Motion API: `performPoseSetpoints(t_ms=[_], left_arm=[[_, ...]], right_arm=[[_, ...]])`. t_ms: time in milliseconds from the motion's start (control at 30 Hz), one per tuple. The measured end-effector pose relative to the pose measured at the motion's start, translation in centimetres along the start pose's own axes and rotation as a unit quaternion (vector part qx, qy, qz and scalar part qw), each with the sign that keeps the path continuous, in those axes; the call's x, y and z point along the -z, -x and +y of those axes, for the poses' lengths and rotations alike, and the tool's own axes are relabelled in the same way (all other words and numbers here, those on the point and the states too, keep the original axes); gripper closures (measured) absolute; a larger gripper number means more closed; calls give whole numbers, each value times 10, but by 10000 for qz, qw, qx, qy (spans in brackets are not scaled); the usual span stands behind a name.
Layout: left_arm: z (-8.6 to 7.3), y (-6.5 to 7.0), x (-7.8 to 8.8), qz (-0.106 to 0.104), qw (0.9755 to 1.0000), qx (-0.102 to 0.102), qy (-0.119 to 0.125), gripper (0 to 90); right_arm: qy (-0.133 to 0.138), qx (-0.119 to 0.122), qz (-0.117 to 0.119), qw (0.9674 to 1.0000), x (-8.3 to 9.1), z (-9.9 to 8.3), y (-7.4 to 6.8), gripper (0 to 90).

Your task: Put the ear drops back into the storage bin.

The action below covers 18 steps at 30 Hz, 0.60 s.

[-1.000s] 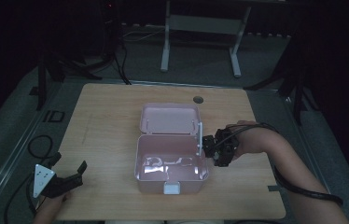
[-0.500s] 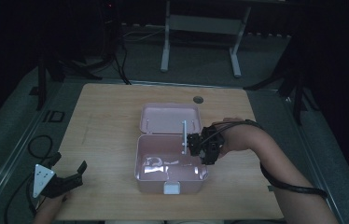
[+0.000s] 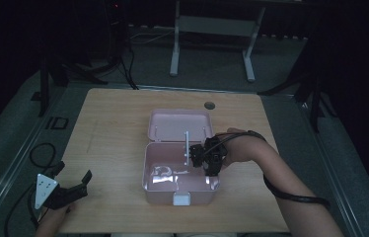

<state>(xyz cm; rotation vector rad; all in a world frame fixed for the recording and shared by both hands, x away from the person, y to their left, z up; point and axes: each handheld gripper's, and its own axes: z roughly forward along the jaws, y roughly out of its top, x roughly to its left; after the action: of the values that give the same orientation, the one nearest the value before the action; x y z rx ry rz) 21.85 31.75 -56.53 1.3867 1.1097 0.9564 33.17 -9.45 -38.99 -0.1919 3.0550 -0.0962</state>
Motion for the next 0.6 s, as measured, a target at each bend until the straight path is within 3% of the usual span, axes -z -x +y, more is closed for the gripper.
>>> performPoseSetpoints(t_ms=[333,600], left_arm=[[0,0,0,1,10000,-5,4,4],[0,0,0,12,10000,-3,2,4]], right_arm=[[-139,-97,187,9997,-35,8,3,594],[-140,-82,293,9994,-51,13,1,594]])
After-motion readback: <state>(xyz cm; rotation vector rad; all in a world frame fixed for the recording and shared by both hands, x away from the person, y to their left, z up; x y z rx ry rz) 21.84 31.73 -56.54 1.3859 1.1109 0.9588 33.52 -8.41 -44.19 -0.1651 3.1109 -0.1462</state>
